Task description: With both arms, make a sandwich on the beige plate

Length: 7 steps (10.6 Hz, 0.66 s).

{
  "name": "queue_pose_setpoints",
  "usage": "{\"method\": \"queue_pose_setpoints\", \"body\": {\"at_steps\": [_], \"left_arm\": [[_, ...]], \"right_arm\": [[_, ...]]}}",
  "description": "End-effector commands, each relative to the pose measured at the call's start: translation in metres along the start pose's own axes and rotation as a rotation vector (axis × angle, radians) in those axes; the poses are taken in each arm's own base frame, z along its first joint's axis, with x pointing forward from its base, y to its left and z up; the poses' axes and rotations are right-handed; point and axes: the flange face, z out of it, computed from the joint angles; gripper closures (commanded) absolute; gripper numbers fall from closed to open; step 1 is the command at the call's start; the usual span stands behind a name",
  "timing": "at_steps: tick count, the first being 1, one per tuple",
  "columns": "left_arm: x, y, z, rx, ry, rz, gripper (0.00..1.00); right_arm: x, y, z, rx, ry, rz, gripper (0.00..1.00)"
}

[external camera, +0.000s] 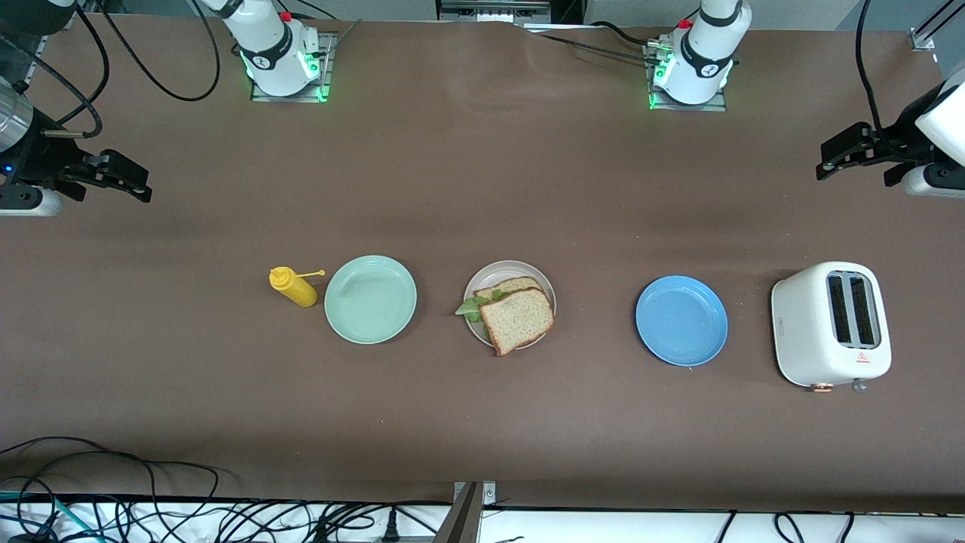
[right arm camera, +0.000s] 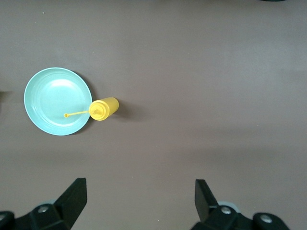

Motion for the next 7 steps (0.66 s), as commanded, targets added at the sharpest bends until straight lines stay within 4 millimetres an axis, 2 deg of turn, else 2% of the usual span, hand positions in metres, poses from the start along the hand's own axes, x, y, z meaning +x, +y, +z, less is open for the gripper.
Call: {"method": "queue_pose_setpoints", "body": {"at_steps": [1, 7], "left_arm": [[0.0024, -0.0021, -0.0064, -0.015, 0.003, -0.006, 0.0], [0.0023, -0.0031, -0.0064, -0.013, 0.003, -0.006, 0.0]], "right_arm": [[-0.0002, 0.0026, 0.0001, 0.018, 0.004, -0.004, 0.0], [-0.0005, 0.0, 0.0021, 0.018, -0.003, -0.009, 0.0]]}}
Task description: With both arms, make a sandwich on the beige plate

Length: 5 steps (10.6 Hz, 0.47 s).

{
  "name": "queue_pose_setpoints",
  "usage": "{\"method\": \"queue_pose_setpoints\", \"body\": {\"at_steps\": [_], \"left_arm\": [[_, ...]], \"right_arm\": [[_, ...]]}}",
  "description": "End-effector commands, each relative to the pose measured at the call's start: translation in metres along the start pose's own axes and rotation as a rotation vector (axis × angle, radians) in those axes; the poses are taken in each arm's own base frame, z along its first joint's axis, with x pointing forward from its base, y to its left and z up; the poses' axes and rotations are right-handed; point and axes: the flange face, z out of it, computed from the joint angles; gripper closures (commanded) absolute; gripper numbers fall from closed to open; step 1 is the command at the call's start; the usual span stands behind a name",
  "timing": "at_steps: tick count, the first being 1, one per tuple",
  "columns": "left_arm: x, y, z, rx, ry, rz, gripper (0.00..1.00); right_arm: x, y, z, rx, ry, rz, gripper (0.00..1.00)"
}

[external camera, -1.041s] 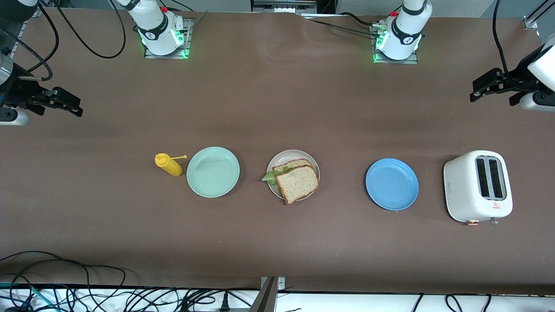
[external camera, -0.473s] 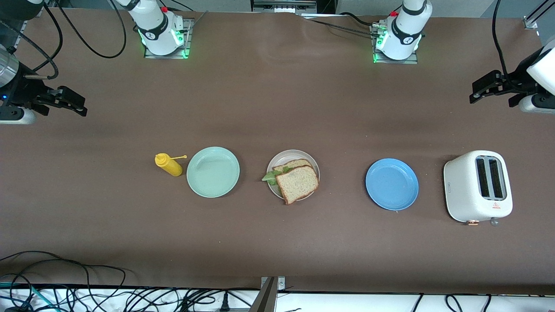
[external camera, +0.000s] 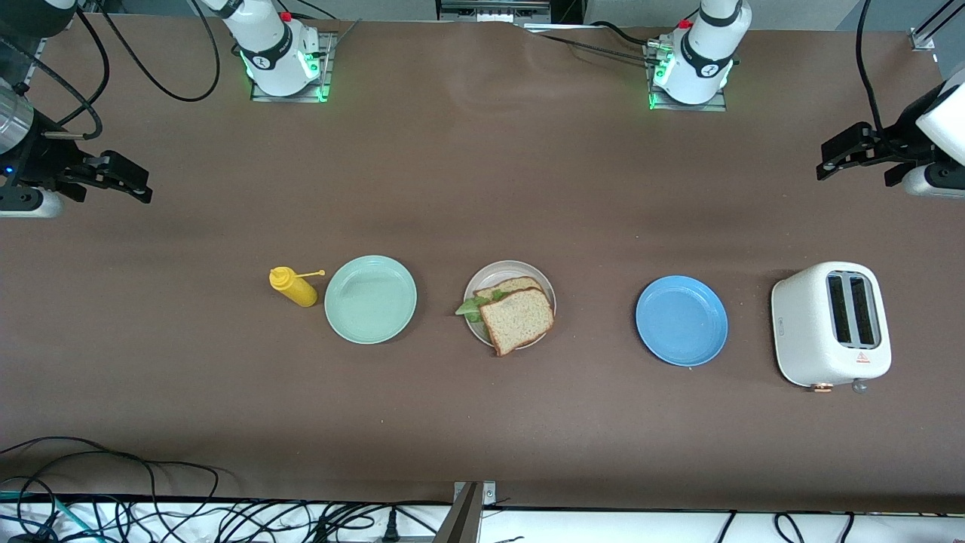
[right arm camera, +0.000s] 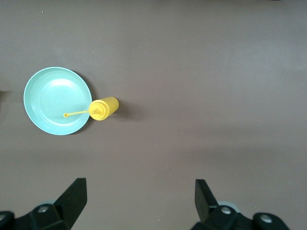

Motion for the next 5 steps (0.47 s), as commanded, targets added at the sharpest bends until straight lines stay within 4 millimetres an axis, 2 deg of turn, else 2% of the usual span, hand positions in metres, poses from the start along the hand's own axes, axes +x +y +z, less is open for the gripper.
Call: {"method": "queue_pose_setpoints", "body": {"at_steps": [1, 5], "left_arm": [[0.0023, -0.0029, -0.0062, -0.012, 0.003, -0.006, 0.0], [0.0023, -0.0029, -0.0062, -0.012, 0.003, -0.006, 0.0]], "right_arm": [[-0.0018, -0.0006, 0.0002, 0.016, -0.002, -0.023, 0.0], [-0.0015, 0.0022, 0.0001, 0.015, 0.0, -0.035, 0.0]]}}
